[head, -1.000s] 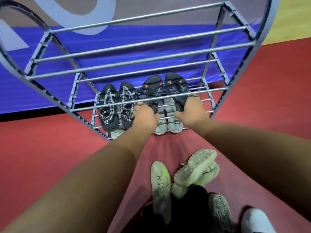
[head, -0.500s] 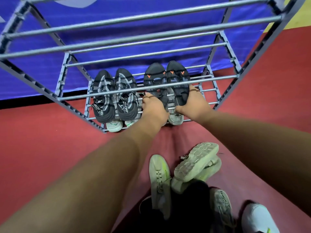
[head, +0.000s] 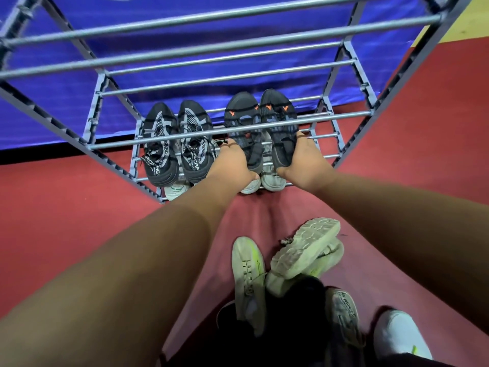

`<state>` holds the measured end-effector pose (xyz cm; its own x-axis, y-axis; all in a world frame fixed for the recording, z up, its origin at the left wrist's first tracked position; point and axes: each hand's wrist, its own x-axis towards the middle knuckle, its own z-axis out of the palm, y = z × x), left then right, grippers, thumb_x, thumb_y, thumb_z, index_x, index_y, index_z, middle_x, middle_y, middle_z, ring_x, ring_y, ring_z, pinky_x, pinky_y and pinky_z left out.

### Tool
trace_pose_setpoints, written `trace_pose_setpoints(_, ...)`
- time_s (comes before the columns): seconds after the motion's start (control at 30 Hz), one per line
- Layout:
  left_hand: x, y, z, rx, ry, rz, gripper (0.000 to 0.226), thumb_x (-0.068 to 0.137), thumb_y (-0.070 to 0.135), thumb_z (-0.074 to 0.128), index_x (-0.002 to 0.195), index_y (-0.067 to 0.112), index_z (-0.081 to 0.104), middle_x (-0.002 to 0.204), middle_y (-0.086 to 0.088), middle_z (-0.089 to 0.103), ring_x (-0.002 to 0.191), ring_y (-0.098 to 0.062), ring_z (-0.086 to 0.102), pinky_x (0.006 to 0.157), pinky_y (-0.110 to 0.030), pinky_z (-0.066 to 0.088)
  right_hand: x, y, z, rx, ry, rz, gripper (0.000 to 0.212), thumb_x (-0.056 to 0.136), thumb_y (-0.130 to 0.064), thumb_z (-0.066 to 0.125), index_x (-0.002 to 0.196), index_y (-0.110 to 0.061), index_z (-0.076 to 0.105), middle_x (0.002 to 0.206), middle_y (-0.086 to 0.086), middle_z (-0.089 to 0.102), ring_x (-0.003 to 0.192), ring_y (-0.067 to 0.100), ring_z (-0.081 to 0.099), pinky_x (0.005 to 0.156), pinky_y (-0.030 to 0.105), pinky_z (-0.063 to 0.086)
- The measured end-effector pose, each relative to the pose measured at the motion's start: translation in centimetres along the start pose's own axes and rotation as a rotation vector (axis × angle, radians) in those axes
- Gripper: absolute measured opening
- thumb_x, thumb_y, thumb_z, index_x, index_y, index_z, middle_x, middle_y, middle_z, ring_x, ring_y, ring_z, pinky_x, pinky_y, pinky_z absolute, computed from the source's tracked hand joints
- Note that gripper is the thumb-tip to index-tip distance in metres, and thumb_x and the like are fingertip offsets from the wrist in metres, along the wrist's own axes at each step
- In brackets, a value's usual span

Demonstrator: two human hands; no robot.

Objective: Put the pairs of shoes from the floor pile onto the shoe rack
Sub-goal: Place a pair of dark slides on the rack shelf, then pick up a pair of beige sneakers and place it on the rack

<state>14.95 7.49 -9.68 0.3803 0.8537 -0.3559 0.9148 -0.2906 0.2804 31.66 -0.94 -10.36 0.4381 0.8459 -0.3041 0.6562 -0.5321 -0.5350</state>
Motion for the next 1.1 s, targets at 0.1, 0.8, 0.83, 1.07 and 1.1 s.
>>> trace_pose_setpoints(0.1, -0.6, 0.4, -0.9, 0.078, -0.083, 0.015, 0.094, 0.085, 0.031, 0.08, 0.151, -0.011, 0.028, 0.146, -0.024, 0.041, 0.109, -0.031, 0.06, 0.083, -0.036, 0.051, -1.3, -0.1, -0.8, -0.088, -0.004, -0.024, 0.09, 0.078, -0.032, 0.083, 0.149, -0.004, 0.036, 0.143, 0.019, 0.046, 0.131, 0.039, 0.05, 0.107, 0.047, 0.048)
trace_pose_setpoints(0.8, -15.5, -5.4, 12.8, 0.164, -0.586, -0.144, 0.047, 0.105, 0.036, 0.053, 0.141, 0.008, 0.059, 0.138, -0.014, 0.062, 0.121, -0.031, 0.061, 0.096, -0.037, 0.049, -13.3, 7.5, 8.6, -0.328, -0.471, 0.355, 0.097, 0.1, -0.078, 0.016, 0.154, -0.005, 0.051, 0.158, 0.019, 0.049, 0.147, 0.035, 0.044, 0.121, 0.038, 0.033)
trace_pose_setpoints(0.83, -16.5, -6.0, 14.2, 0.136, -0.59, -0.173, 0.047, 0.104, 0.036, 0.054, 0.14, 0.006, 0.06, 0.132, -0.015, 0.064, 0.117, -0.031, 0.063, 0.091, -0.036, 0.05, -13.6, 8.1, 9.5, -0.298, -0.462, 0.408, 0.077, 0.109, -0.061, 0.025, 0.155, -0.004, 0.05, 0.158, 0.019, 0.049, 0.148, 0.035, 0.042, 0.122, 0.039, 0.032)
trace_pose_setpoints(1.07, -17.8, -6.0, 18.8, -0.084, -0.469, -0.327, 0.054, 0.095, 0.036, 0.066, 0.138, 0.005, 0.055, 0.132, -0.016, 0.064, 0.117, -0.035, 0.064, 0.091, -0.037, 0.051, -12.9, 10.2, 12.9, -0.108, -0.268, 0.509, 0.055, 0.095, -0.053, 0.068, 0.122, -0.005, 0.072, 0.107, 0.012, 0.071, 0.107, 0.034, 0.065, 0.084, 0.034, 0.046)
trace_pose_setpoints(1.1, -17.4, -6.1, 18.8, -0.105, -0.444, -0.343, 0.049, 0.096, 0.03, 0.065, 0.137, 0.004, 0.056, 0.131, -0.016, 0.064, 0.119, -0.036, 0.064, 0.094, -0.039, 0.052, -12.9, 10.2, 13.1, -0.071, -0.244, 0.548, 0.053, 0.092, -0.05, 0.071, 0.121, -0.005, 0.071, 0.095, 0.007, 0.067, 0.099, 0.032, 0.064, 0.08, 0.032, 0.044)
